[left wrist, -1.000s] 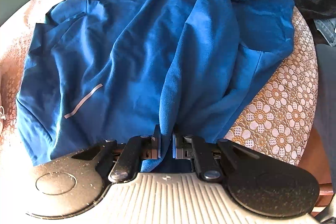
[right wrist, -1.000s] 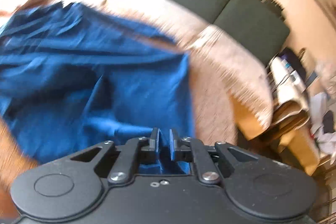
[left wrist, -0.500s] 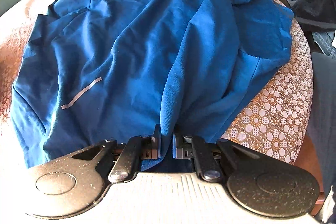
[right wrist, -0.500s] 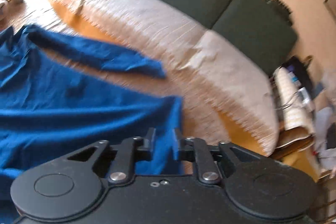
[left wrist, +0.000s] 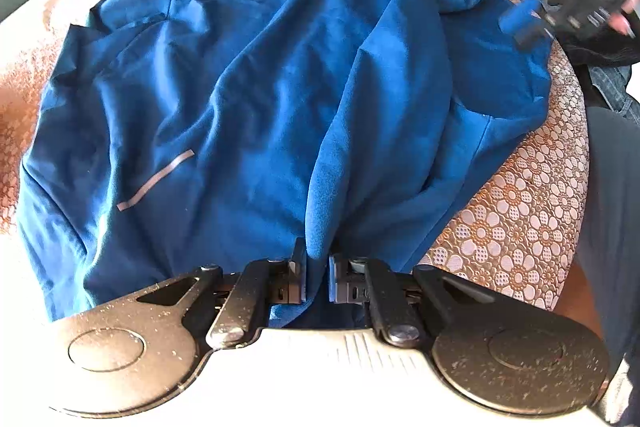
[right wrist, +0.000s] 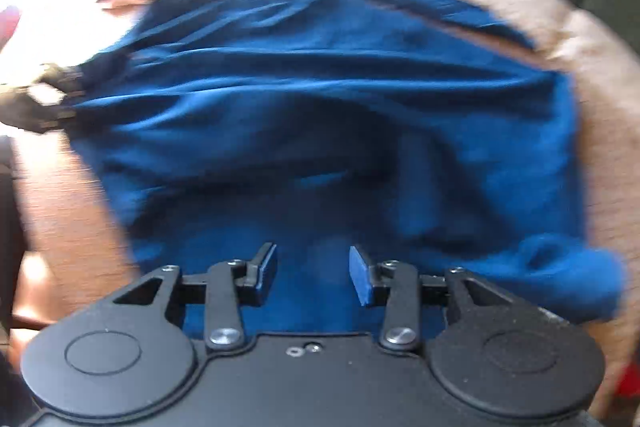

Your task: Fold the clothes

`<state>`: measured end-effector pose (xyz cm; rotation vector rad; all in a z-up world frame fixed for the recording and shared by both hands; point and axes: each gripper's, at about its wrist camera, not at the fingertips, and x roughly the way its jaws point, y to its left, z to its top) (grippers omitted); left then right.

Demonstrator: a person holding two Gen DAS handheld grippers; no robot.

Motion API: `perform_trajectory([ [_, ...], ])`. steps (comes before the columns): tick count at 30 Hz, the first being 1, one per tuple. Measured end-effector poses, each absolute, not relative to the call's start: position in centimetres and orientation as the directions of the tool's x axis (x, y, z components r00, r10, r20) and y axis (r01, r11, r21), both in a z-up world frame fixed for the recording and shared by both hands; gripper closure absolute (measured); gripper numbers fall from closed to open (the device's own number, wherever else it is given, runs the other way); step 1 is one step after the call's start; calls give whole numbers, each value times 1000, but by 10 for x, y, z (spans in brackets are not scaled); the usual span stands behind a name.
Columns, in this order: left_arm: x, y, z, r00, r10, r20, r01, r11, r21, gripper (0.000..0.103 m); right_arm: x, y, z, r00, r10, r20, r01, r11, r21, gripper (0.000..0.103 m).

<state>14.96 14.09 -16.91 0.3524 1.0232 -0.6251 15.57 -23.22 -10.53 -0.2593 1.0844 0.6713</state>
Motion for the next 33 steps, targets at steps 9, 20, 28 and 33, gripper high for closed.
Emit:
perform_trajectory([
  [9,144,139,-175,394,-291,-872,639,768,32,95,145,-167,-126,149,580,-801,-562,716,414,0],
  [20,141,142,-178,391,-308,-867,644,765,19,95,170,-160,-157,97,632,-769,-297,756,584,0],
  [28,133,153,-166,387,-363,-848,652,758,-27,95,150,-163,-141,201,614,-763,-283,782,555,0],
  [33,121,163,-151,352,-436,-828,674,732,-98,95,119,-154,-109,225,606,-763,-423,766,484,0],
])
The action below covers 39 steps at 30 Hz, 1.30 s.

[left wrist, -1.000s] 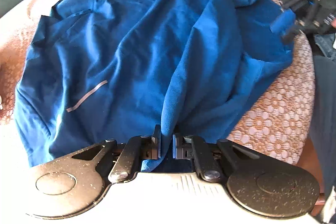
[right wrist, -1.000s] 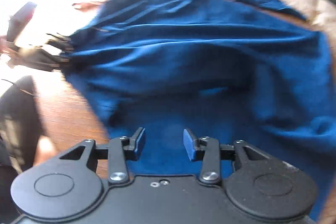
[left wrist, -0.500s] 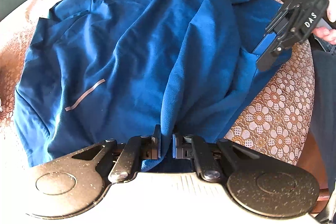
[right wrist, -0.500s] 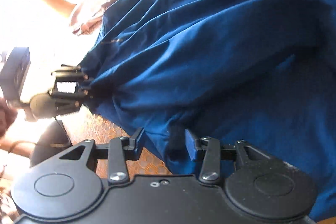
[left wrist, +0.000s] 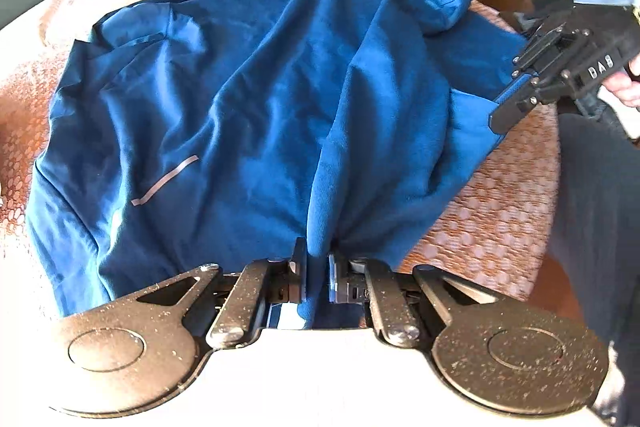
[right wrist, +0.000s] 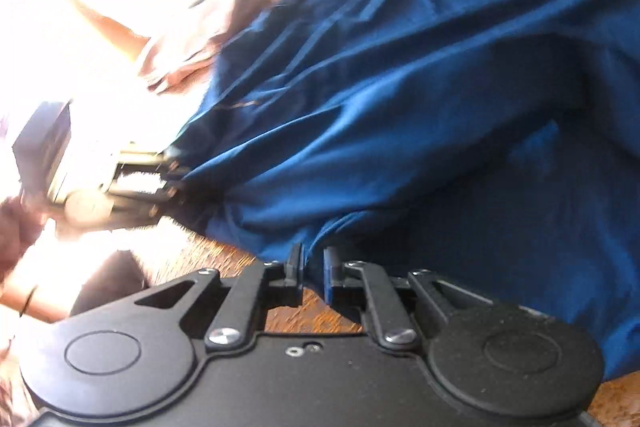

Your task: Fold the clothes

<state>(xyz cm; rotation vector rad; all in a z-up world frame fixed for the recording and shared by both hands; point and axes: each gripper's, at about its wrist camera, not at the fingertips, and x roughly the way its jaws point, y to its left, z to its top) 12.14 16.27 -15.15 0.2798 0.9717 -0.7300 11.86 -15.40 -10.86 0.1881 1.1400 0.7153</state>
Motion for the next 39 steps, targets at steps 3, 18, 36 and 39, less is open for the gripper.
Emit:
perform_trajectory([
  [3,111,169,-143,316,-486,-815,690,707,-154,95,94,-146,-91,242,590,-771,-521,749,409,0],
  [18,79,159,-162,194,-424,-884,767,628,-133,94,43,-145,-125,148,508,-848,-479,787,388,0],
  [36,119,138,-134,151,-520,-841,776,590,-225,38,96,-184,-141,272,552,-788,-248,831,498,0],
  [39,138,116,-142,130,-527,-840,776,582,-245,38,100,-187,-148,269,571,-776,-220,821,527,0],
])
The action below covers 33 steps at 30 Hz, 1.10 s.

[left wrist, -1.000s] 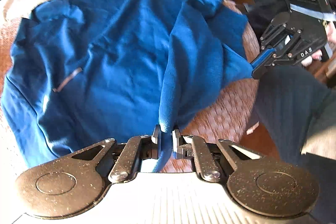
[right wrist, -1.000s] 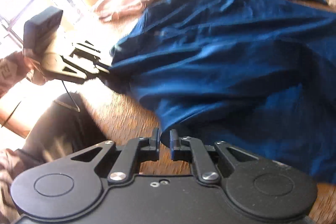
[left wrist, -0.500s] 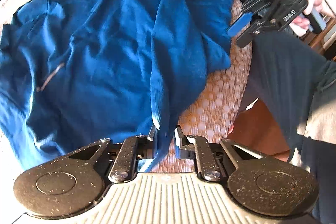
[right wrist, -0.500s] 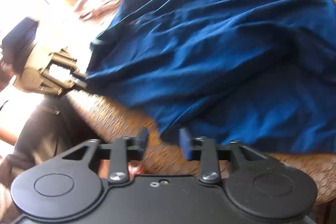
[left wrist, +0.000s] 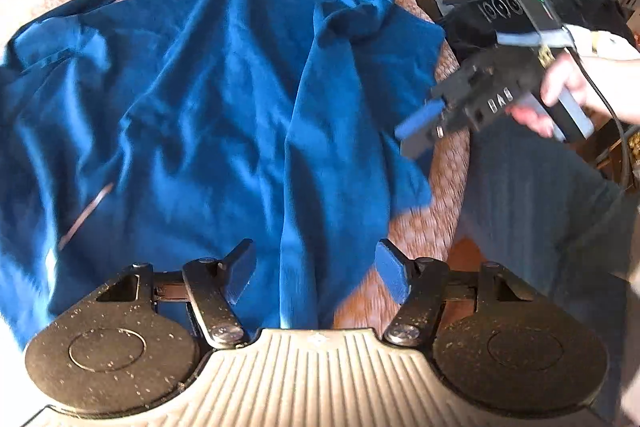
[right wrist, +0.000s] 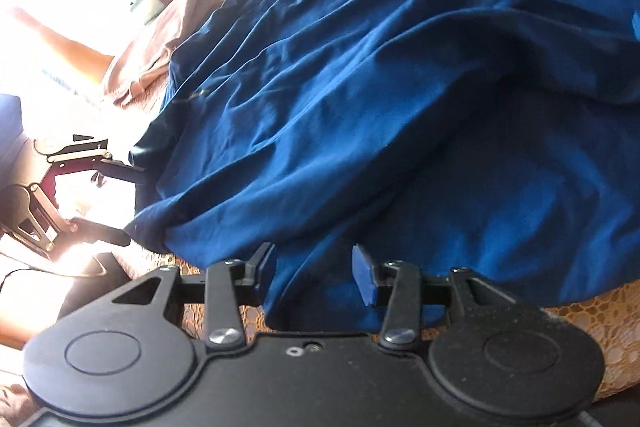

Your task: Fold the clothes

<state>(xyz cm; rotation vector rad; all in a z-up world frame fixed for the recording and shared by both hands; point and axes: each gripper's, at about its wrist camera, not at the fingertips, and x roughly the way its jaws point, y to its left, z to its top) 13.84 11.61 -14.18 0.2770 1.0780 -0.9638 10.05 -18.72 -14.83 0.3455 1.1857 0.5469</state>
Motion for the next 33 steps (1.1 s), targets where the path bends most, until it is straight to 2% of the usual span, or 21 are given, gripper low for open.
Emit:
perform_trajectory([
  [5,174,89,-161,85,-539,-838,729,606,-317,38,101,-186,-155,258,597,-759,-212,802,559,0],
  [6,180,85,-165,75,-542,-837,717,612,-332,43,101,-186,-155,258,601,-757,-212,799,562,0],
  [9,190,77,-175,61,-542,-838,701,621,-350,68,101,-188,-157,262,610,-748,-202,792,576,0],
  [12,192,72,-179,40,-564,-825,695,609,-383,75,105,-189,-159,267,614,-743,-188,789,585,0],
  [16,187,67,-181,70,-546,-835,715,611,-340,94,108,-190,-163,267,618,-740,-172,786,594,0],
  [19,187,71,-179,114,-554,-825,701,633,-329,99,108,-191,-165,264,624,-735,-165,781,603,0],
  [23,188,85,-172,167,-593,-787,661,660,-357,101,105,-199,-165,264,637,-724,-140,768,625,0],
  [33,196,81,-185,72,-581,-811,629,657,-415,99,104,-190,-163,236,648,-725,-160,761,628,0],
])
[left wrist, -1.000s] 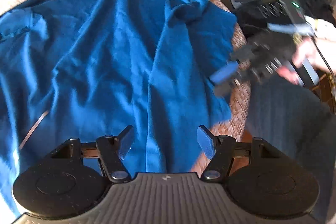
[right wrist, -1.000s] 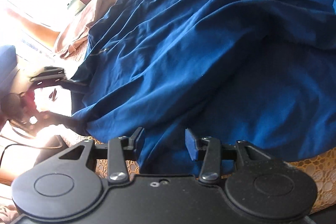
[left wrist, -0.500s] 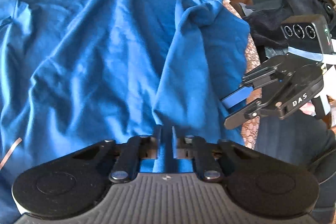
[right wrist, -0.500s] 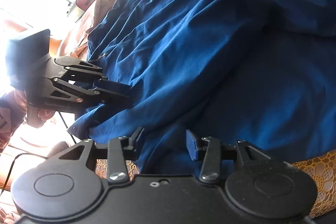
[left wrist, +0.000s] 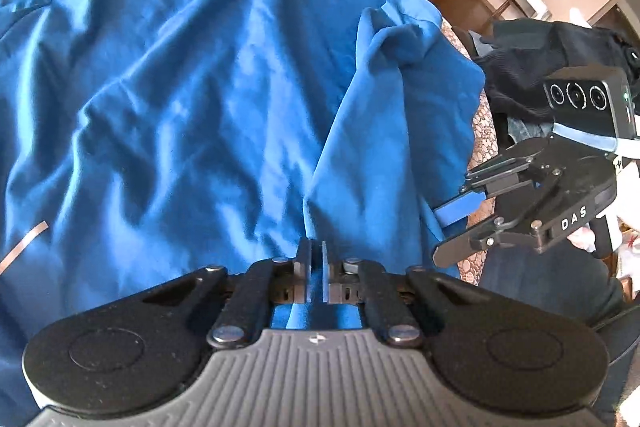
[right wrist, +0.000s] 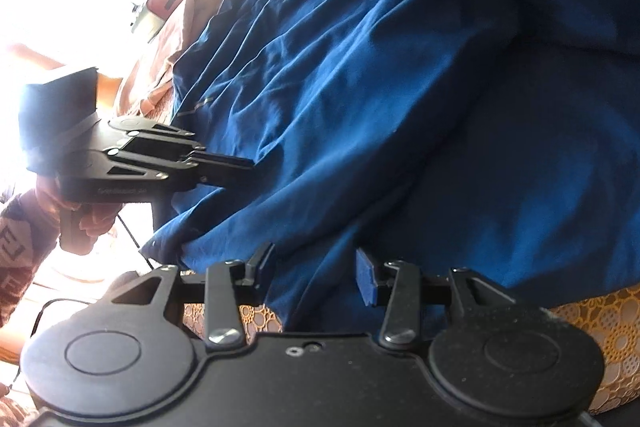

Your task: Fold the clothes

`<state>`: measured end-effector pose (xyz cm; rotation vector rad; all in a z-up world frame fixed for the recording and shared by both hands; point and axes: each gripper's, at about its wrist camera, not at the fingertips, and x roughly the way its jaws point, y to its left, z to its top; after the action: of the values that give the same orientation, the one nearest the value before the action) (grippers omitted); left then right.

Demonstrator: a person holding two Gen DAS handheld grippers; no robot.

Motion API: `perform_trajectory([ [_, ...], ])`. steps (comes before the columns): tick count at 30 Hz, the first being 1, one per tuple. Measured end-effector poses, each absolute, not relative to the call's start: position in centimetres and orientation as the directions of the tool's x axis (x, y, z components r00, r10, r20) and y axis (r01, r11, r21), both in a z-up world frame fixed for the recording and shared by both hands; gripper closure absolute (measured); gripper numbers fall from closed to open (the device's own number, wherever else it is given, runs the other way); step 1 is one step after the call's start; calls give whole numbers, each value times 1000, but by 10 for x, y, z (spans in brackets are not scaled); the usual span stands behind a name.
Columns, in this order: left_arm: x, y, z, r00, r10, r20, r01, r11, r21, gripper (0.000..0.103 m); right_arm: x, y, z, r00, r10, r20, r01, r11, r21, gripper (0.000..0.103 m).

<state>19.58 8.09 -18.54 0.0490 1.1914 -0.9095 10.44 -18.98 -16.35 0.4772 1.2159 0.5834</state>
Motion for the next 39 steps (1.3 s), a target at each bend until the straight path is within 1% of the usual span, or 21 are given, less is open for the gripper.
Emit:
perform_trajectory([
  [2,197,82,-185,52,-596,-802,626,644,-438,94,103,-189,-164,230,646,-728,-167,763,625,0],
  [3,197,83,-185,45,-600,-798,630,637,-444,84,103,-189,-164,227,649,-726,-168,761,627,0],
  [4,196,83,-185,41,-601,-798,634,633,-445,70,103,-189,-164,224,651,-725,-169,759,629,0],
  [5,197,83,-185,34,-604,-796,635,628,-450,61,103,-190,-164,222,654,-724,-170,757,631,0],
  [6,197,82,-186,27,-609,-793,634,624,-457,46,103,-191,-164,219,656,-722,-169,754,634,0],
  [8,199,77,-188,13,-610,-792,633,618,-466,45,104,-193,-165,216,662,-718,-160,749,643,0],
  [11,201,68,-193,-10,-621,-784,634,603,-485,46,103,-193,-166,218,668,-712,-151,744,651,0],
  [12,201,65,-194,-19,-625,-781,640,592,-490,54,103,-193,-166,221,669,-710,-149,743,653,0],
  [13,200,62,-195,-27,-628,-777,647,582,-493,72,102,-194,-166,223,670,-708,-145,741,656,0],
  [15,198,60,-194,-38,-637,-770,654,567,-501,82,101,-197,-167,224,676,-703,-136,735,664,0],
  [16,197,60,-194,-39,-645,-763,656,560,-507,91,100,-199,-167,223,679,-699,-130,732,669,0],
  [19,196,66,-190,-19,-676,-737,644,556,-526,99,99,-201,-169,221,689,-691,-123,722,681,0],
  [22,197,70,-187,32,-676,-737,639,581,-505,102,100,-202,-170,219,694,-686,-118,716,688,0],
  [25,198,75,-183,95,-677,-730,626,610,-485,102,100,-202,-171,220,696,-683,-107,713,693,0],
  [29,202,91,-177,154,-708,-689,579,630,-518,103,100,-199,-172,231,689,-687,-86,718,691,0],
  [32,200,91,-176,198,-675,-711,584,664,-468,103,100,-194,-170,252,671,-697,-97,734,672,0],
  [34,203,96,-175,246,-651,-718,560,700,-443,103,100,-190,-167,268,615,-742,-117,785,608,0],
  [35,206,100,-175,261,-644,-719,541,714,-444,103,99,-189,-164,279,601,-749,-122,796,593,0],
  [39,216,118,-182,310,-590,-746,476,775,-415,103,94,-193,-143,339,575,-744,-157,815,558,0],
])
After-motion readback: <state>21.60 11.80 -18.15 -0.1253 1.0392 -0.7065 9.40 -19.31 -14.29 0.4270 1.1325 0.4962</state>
